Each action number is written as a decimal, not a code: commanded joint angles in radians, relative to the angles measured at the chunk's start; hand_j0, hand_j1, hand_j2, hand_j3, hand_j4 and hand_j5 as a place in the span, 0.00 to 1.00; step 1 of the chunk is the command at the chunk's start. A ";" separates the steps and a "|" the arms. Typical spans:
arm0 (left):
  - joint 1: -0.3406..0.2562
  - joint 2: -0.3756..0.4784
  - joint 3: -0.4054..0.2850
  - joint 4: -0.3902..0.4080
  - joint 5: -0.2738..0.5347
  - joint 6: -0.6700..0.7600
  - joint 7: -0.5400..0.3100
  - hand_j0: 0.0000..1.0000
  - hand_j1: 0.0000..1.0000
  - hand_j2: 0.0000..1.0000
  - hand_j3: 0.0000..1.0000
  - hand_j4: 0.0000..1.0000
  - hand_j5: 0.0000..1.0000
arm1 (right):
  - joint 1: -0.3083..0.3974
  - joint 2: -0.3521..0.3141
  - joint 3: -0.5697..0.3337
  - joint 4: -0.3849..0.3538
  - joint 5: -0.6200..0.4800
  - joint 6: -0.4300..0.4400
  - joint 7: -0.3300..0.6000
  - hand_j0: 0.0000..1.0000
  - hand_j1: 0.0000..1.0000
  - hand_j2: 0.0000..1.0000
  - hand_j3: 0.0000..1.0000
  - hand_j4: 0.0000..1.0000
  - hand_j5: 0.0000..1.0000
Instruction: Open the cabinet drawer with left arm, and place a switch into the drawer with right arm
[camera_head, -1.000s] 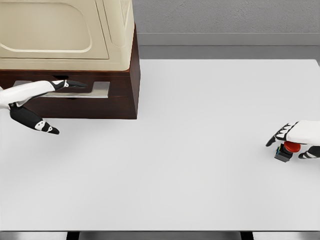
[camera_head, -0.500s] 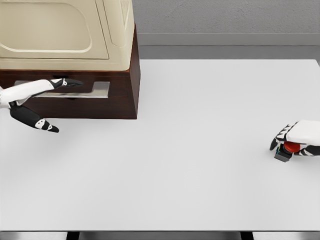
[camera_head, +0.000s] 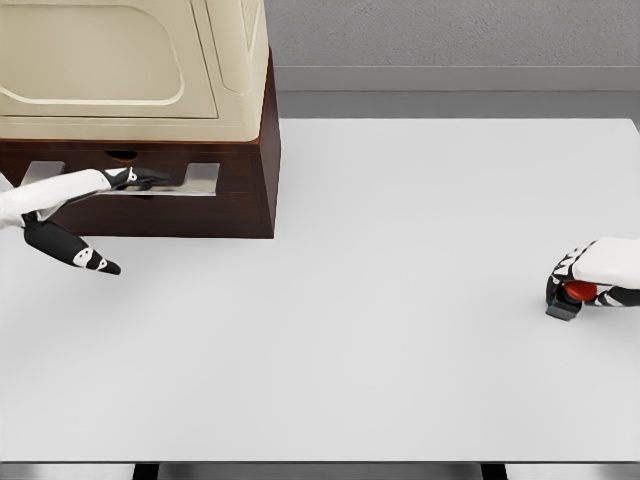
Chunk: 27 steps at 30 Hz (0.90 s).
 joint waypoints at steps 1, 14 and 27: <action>0.000 0.004 -0.005 0.002 -0.016 -0.002 -0.006 1.00 1.00 1.00 1.00 1.00 1.00 | -0.002 -0.001 -0.001 0.000 -0.007 0.002 0.000 0.54 0.54 0.54 0.54 0.54 0.54; 0.044 0.018 -0.006 0.000 -0.010 -0.002 -0.066 1.00 1.00 1.00 1.00 1.00 1.00 | -0.023 0.022 -0.002 -0.005 -0.010 0.002 0.000 0.50 0.50 0.50 0.50 0.50 0.50; 0.055 0.053 -0.008 0.000 -0.002 -0.002 -0.161 1.00 1.00 1.00 1.00 1.00 1.00 | -0.072 0.051 -0.002 -0.011 -0.012 0.002 0.000 0.48 0.48 0.48 0.48 0.48 0.48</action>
